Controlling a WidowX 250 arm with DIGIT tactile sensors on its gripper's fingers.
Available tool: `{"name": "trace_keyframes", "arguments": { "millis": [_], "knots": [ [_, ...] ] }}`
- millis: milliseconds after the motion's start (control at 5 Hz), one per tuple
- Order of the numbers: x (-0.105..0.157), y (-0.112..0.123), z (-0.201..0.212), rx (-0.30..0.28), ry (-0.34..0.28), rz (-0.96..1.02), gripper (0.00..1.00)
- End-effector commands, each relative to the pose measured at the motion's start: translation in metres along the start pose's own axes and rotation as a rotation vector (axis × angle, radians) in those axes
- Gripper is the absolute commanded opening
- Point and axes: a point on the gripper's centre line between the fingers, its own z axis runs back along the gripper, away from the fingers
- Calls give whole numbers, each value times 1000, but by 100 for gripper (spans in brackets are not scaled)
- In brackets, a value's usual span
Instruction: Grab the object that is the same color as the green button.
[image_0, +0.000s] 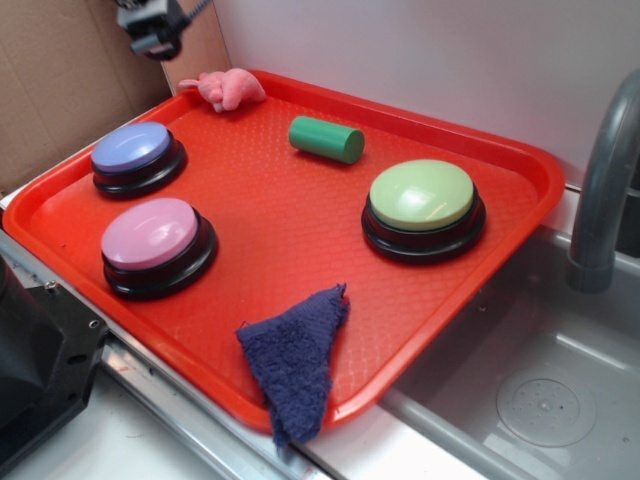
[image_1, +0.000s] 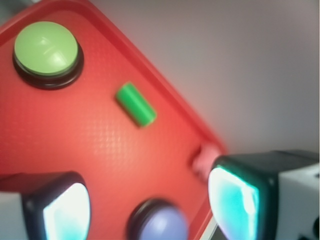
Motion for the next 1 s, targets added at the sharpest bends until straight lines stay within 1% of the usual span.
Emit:
{"name": "trace_keyframes", "arguments": {
  "millis": [0,200,400,600,800],
  "knots": [
    [17,7,-60,16,-29,-137,100],
    [16,14,-83,-24,-28,-110,100],
    [21,12,-110,-57,6,-122,100],
    [27,17,-113,-26,20,-119,100],
    [34,17,-120,-65,23,-166,100]
  ]
}}
